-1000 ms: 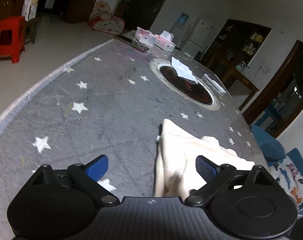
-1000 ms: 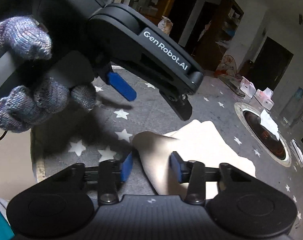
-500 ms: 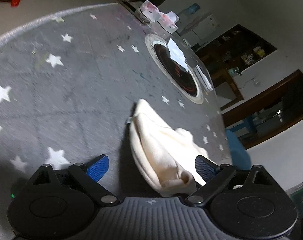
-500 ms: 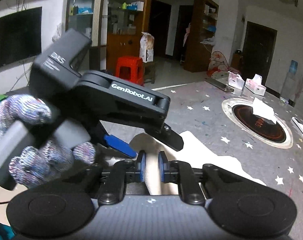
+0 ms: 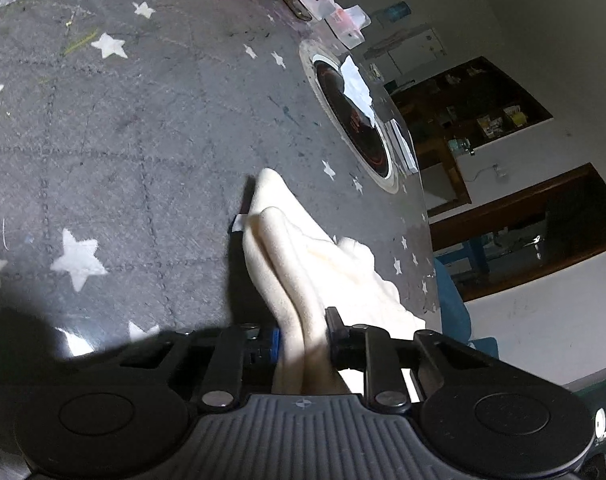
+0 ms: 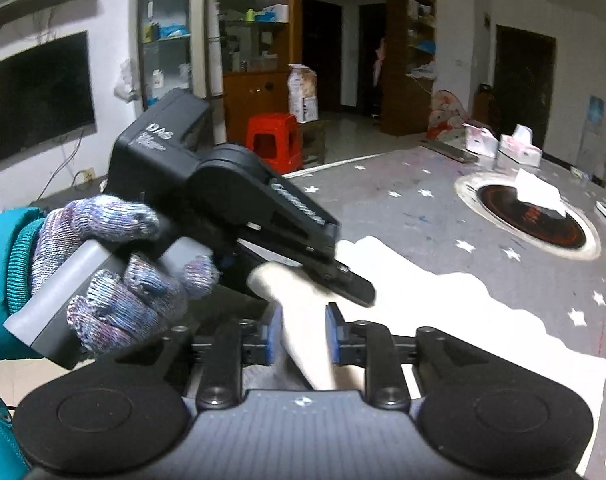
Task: Fold clothes
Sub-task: 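Grasp the sweatshirt side edge with the left gripper while the right gripper grasps it too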
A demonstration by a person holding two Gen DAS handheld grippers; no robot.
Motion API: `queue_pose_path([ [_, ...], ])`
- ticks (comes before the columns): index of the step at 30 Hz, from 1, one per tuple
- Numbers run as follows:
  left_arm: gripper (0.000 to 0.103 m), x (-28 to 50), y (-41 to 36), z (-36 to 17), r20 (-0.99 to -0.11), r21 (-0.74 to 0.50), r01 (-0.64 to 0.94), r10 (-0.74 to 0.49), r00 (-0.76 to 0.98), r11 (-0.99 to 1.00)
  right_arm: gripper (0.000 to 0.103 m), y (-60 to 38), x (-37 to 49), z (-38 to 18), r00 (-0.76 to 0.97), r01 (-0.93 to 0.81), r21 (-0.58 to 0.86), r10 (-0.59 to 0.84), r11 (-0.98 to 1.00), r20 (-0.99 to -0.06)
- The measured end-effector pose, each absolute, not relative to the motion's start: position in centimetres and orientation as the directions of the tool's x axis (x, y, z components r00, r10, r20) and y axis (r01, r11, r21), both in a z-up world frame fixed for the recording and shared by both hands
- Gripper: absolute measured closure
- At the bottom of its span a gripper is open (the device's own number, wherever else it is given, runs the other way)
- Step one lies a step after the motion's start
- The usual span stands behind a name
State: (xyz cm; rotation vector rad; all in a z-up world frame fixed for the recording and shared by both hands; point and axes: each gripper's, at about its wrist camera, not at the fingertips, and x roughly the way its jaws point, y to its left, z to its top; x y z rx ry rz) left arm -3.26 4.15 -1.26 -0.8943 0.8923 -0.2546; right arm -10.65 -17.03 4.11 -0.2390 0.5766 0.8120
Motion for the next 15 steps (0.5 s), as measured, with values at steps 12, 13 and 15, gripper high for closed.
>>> queue_pose_path([
  [12, 0.080, -3.5, 3.3, -0.5, -0.591, -0.710, -0.116, -0.497, 0.636, 0.695, 0.056, -28.8, -6.9, 3.2, 0.718, -0.395, 0.058, 0.348, 0.917, -0.603],
  [13, 0.080, -3.5, 3.2, -0.5, -0.594, -0.702, -0.112, -0.491, 0.637, 0.704, 0.053, -29.6, -6.4, 2.9, 0.720, -0.371, 0.067, 0.332, 0.926, -0.609],
  [15, 0.080, -3.6, 3.0, -0.3, -0.602, -0.684, -0.103, -0.480, 0.638, 0.722, 0.048, -31.1, -5.6, 2.3, 0.725, -0.321, 0.092, 0.307, 0.943, -0.616],
])
